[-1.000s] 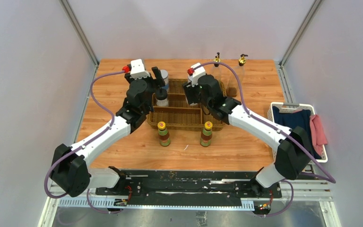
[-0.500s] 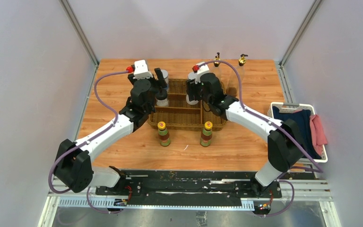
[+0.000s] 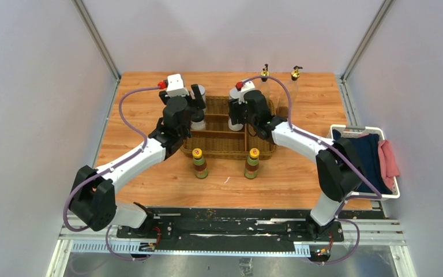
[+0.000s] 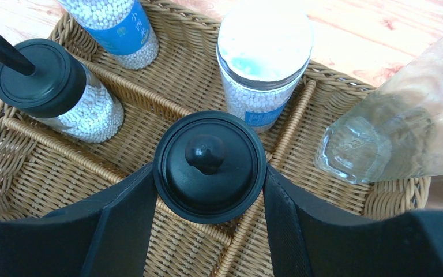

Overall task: Organize the condiment bottles
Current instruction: Place the bottle in the storage box.

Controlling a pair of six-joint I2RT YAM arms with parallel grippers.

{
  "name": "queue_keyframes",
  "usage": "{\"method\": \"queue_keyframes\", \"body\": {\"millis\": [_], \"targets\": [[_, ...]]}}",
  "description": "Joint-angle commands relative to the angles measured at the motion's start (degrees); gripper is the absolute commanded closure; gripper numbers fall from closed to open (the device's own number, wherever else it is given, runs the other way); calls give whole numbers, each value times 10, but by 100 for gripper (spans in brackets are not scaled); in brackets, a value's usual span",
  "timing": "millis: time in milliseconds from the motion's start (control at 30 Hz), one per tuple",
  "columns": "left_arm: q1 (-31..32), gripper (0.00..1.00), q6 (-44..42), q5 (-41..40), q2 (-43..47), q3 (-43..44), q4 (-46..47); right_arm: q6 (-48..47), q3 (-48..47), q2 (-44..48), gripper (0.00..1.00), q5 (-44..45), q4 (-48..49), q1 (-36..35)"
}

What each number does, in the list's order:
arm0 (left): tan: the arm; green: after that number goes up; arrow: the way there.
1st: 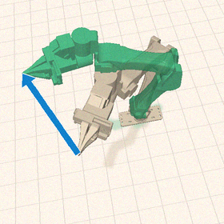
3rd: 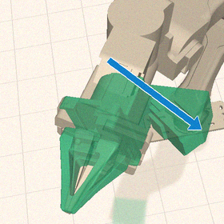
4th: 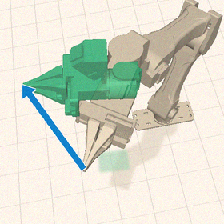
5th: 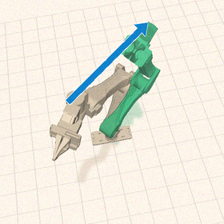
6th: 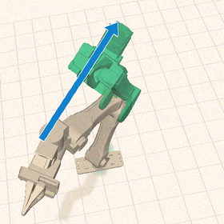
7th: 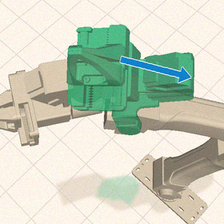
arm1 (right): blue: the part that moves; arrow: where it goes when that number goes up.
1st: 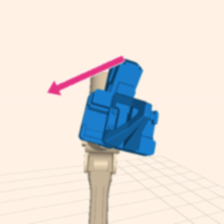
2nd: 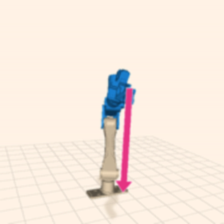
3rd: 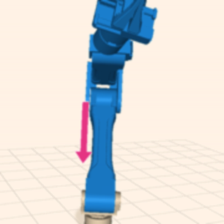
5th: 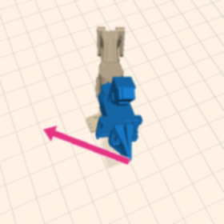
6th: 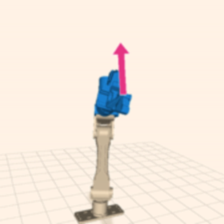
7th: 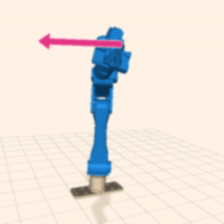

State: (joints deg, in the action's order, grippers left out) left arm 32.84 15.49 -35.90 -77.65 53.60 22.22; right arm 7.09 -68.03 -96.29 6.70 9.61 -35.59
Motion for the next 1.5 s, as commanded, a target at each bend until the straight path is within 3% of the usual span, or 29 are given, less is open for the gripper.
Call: {"method": "queue_keyframes", "body": {"millis": [0,567,700,833,1000,1467], "targets": [[5,17,8,-2,-8,6,10,13,2,-11,100,-13,42,7],[5,17,14,-3,-5,-17,26,-1,28,-55,99,-15,63,6],[5,17,20,-5,1,-23,26,0,33,-49,67,-12,58,3],[5,15,22,-7,9,-26,25,-9,24,-36,45,-9,42,-3],[5,12,23,-10,22,-32,21,-23,3,-16,31,-5,17,-12],[6,9,26,-2,62,-36,-10,-55,-46,21,25,-7,-27,-26]]}}
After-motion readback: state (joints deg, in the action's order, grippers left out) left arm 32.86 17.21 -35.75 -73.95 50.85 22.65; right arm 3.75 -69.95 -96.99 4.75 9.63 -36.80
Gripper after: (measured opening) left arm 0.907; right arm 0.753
